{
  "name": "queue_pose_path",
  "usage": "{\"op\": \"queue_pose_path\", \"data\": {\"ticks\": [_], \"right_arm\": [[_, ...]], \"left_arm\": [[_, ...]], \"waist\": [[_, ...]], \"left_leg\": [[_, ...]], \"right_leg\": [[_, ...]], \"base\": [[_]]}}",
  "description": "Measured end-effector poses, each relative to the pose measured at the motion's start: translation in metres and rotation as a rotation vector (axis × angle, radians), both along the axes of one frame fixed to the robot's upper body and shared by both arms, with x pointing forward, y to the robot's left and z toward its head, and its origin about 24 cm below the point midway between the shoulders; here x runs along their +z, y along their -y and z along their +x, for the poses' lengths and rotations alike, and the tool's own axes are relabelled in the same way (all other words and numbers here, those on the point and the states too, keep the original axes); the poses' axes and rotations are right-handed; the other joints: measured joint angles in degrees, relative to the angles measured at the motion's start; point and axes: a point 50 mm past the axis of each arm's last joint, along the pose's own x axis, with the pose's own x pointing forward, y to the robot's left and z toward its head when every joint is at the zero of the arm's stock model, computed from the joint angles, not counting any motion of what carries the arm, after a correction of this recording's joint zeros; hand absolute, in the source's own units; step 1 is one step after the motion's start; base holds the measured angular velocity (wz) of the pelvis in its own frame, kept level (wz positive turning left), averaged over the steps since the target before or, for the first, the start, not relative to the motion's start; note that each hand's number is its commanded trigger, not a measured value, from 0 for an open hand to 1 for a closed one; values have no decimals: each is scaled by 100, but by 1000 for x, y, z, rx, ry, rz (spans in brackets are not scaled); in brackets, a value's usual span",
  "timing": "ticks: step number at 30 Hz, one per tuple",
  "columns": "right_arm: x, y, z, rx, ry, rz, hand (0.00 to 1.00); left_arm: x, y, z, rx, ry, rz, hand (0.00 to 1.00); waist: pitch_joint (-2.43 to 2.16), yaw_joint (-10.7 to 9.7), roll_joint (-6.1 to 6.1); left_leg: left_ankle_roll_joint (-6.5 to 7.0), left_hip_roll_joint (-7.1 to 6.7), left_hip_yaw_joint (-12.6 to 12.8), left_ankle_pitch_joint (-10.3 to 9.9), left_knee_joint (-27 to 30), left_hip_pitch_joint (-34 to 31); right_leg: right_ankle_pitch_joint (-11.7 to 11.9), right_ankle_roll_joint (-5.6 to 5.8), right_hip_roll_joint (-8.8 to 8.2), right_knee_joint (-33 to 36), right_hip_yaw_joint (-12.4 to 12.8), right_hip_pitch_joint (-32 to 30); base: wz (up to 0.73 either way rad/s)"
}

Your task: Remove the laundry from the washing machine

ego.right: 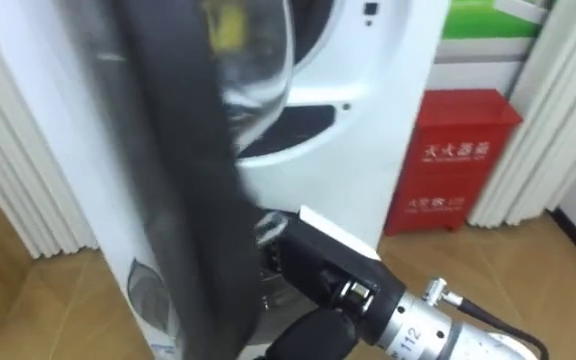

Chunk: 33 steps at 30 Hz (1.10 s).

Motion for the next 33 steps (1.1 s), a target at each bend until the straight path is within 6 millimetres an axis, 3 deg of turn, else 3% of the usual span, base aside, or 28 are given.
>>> {"op": "queue_pose_path", "data": {"ticks": [5, 7, 10, 16, 19, 33], "right_arm": [[5, -23, 3, 119, 29, 4, 0], [5, -34, 1, 187, 37, -5, 0], [8, -47, -1, 268, 53, 8, 0], [10, -62, -4, 328, 67, 10, 0], [8, -66, -2, 311, 53, 22, 0], [7, -74, 11, 197, 49, 34, 0]], "left_arm": [[0, 0, -4, 1, -8, 1, 0], [0, -1, -3, 12, -3, 1, 0], [-1, 1, -4, 16, -8, -3, 0], [-7, 8, -9, 44, -27, -8, 0], [-8, 12, -8, 51, -26, -18, 0], [-11, 16, -5, 71, -19, 1, 0]], "waist": [[0, 266, -38], [-4, 529, -45], [1, 733, -38], [6, 1073, -31], [8, 1101, -27], [38, 1081, -47]], "left_leg": [[1, -33, -301, 21, 24, -120], [4, -46, -438, 36, 18, -124], [14, -90, -591, 41, 10, -124], [70, -151, -625, 69, -112, -107], [78, -193, -691, 74, -140, -113], [81, -215, -693, 75, -212, -108]], "right_leg": [[-24, 7, -50, -85, -250, 55], [-13, -9, -53, -186, -348, 140], [-39, 18, -96, -267, -525, 293], [-73, 114, -172, -396, -729, 443], [-120, 160, -229, -396, -861, 475], [-171, 203, -242, -480, -942, 531]], "base": [[31], [34], [45], [23], [20], [3]]}}
